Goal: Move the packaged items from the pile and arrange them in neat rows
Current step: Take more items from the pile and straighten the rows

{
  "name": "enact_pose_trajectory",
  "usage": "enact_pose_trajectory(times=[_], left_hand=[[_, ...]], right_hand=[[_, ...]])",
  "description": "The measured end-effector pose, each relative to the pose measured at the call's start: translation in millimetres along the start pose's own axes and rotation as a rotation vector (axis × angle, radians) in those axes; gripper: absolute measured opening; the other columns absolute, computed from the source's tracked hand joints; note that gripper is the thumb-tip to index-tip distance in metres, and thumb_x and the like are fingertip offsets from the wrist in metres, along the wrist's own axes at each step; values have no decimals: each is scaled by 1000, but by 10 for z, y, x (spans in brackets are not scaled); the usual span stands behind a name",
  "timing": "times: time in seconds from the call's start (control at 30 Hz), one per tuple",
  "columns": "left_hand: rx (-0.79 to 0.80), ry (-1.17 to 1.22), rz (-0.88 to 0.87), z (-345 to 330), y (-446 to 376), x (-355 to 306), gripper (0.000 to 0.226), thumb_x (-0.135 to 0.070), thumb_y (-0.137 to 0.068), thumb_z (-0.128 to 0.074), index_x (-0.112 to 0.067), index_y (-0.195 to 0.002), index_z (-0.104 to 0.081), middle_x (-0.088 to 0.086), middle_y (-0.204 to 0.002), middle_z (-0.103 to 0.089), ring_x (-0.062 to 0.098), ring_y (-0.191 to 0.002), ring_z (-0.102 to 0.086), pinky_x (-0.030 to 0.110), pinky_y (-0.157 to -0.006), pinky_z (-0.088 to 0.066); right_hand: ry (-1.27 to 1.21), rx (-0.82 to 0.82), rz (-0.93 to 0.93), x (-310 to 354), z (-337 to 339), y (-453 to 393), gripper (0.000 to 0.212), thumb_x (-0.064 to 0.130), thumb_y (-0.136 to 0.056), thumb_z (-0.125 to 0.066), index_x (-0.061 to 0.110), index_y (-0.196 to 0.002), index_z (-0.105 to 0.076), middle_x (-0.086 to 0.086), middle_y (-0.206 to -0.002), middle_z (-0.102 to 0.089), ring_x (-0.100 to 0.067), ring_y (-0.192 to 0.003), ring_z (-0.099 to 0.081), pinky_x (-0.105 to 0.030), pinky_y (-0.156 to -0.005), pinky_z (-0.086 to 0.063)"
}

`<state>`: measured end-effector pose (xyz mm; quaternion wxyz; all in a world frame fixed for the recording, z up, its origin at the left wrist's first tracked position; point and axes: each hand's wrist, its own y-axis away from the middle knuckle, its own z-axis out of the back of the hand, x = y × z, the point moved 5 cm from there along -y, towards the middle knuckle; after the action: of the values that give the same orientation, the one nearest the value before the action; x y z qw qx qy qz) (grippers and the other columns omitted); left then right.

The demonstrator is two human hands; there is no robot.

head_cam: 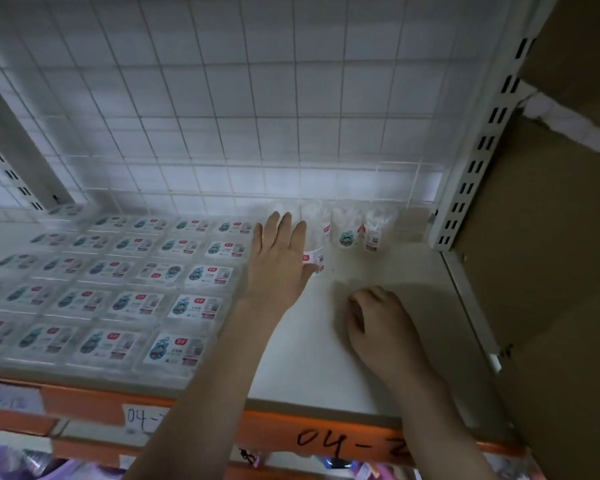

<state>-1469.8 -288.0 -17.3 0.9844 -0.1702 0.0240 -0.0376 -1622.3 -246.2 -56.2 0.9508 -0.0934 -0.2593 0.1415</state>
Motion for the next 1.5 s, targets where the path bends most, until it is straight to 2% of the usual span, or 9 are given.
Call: enact_pose_trajectory(times=[0.13, 0.33, 0.53, 0.7, 0.9, 1.03, 1.17, 1.37, 1.5], left_hand=[[51, -26, 7, -42, -26, 4, 67, -41, -95, -42, -15, -147, -8, 2, -155, -8, 20, -143, 0, 38, -114, 4], [36, -56, 21, -60, -134, -21, 68, -39, -93, -46, -13, -146, -11, 6, -153, -12, 23, -142, -7, 40, -114, 4], [47, -14, -14, 19, -101, 37, 78, -45, -91, -48, -14, -147, -4, 8, -154, -7, 24, -142, -6, 43, -114, 2], [9, 94, 14, 281, 285, 481, 71, -43, -92, -47, -18, -147, -10, 5, -154, -11, 21, -141, -9, 38, -115, -3], [-79, 180, 200, 710, 1327, 1917, 49, -40, -93, -44, -23, -138, -35, -2, -143, -37, 20, -133, -31, 35, -109, -21], [-195, 197, 409, 961, 2311, 3217, 38, -36, -80, -51, -12, -106, -63, 9, -99, -67, 34, -88, -63, 44, -75, -52], [-157, 184, 630, 1163, 3308, 4397, 33, -31, -74, -54, -9, -95, -67, 14, -85, -69, 36, -70, -64, 39, -58, -52], [-253, 149, 904, 1472, 4414, 5632, 22, -29, -77, -59, -13, -90, -68, 9, -81, -69, 33, -70, -64, 37, -59, -52], [-267, 128, 990, 1457, 4750, 6275, 29, -32, -74, -53, -11, -89, -68, 8, -79, -69, 32, -71, -64, 37, -59, -53]], right_hand=[[12, -11, 1, 0, -12, 2, 13, 18, -85, -50, 11, -91, -59, -4, -96, -55, -22, -96, -47, -35, -78, -44], [21, -16, -14, 14, 1, 9, 15, 17, -85, -51, 10, -95, -59, -5, -101, -56, -23, -100, -48, -34, -80, -44], [26, -13, -45, 143, 26, 41, 33, 18, -89, -49, 10, -121, -54, -5, -121, -54, -20, -116, -44, -28, -92, -37], [-8, -90, -23, 628, 2, 7, 32, 12, -85, -56, 3, -116, -58, -16, -116, -59, -32, -110, -51, -33, -91, -40], [-77, -98, 141, 1979, -463, 28, 33, 12, -85, -57, 8, -117, -58, -14, -117, -60, -31, -110, -52, -35, -91, -41], [-140, -56, 256, 3183, -1078, 194, 28, 14, -86, -57, 9, -114, -60, -13, -113, -61, -31, -109, -53, -36, -88, -43], [-225, 25, 388, 4359, -1803, 463, 29, 18, -90, -54, 10, -117, -58, -9, -115, -60, -27, -109, -52, -35, -89, -43], [-270, 195, 565, 5846, -2741, 654, 22, 12, -85, -59, 4, -106, -62, -14, -103, -64, -32, -99, -56, -34, -83, -43], [-289, 267, 645, 6577, -3216, 618, 25, 16, -87, -57, 6, -110, -61, -8, -113, -60, -23, -105, -52, -20, -83, -33]])
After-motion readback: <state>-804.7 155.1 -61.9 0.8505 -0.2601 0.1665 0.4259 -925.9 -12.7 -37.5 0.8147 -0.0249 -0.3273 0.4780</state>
